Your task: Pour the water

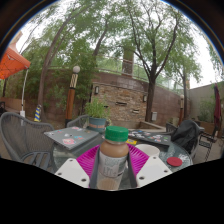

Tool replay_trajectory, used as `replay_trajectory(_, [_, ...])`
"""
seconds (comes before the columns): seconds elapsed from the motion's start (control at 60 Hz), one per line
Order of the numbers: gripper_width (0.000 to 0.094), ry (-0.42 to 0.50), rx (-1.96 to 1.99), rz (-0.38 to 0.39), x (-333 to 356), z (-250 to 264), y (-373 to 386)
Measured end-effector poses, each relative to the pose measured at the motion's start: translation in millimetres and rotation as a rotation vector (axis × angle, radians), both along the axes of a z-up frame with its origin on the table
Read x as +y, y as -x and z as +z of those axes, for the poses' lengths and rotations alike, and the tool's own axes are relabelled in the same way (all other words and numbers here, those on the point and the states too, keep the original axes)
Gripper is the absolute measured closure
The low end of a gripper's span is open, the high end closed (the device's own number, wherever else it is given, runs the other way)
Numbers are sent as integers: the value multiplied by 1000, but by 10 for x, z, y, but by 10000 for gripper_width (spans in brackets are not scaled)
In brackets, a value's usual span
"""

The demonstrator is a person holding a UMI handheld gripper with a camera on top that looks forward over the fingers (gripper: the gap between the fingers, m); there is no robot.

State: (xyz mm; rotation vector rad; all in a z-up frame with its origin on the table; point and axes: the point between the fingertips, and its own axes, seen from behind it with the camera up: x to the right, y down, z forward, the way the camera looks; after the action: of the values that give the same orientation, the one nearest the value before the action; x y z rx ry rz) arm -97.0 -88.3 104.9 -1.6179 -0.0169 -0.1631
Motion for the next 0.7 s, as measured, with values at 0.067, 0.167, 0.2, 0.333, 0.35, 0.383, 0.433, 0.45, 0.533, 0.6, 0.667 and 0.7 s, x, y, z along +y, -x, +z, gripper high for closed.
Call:
replay_trajectory(0.067, [462, -4, -13, 1, -12, -16, 1])
replay_trajectory(0.167, [535, -4, 30, 15, 0, -2, 16])
replay_trajectory(0.2, [569, -3, 28, 24, -3, 6, 46])
replay_trajectory(0.333, [609, 26, 40, 63, 38, 12, 66])
replay_trajectory(0.35, [609, 32, 39, 74, 49, 12, 79])
replay_trajectory(0.383, [609, 42, 53, 93, 76, 18, 94])
replay_trajectory(0.433, [608, 47, 123, 104, 146, 19, 62])
replay_trajectory(0.45, [608, 47, 153, 104, 172, 48, 47])
replay_trajectory(0.533, [608, 28, 412, 119, 248, 170, -14])
replay_trajectory(0.6, [609, 16, 730, 145, 373, 383, -74])
replay_trajectory(0.667, [610, -17, 1080, 224, 437, 533, -117])
replay_trajectory(0.7, [610, -27, 1268, 238, 455, 634, -137])
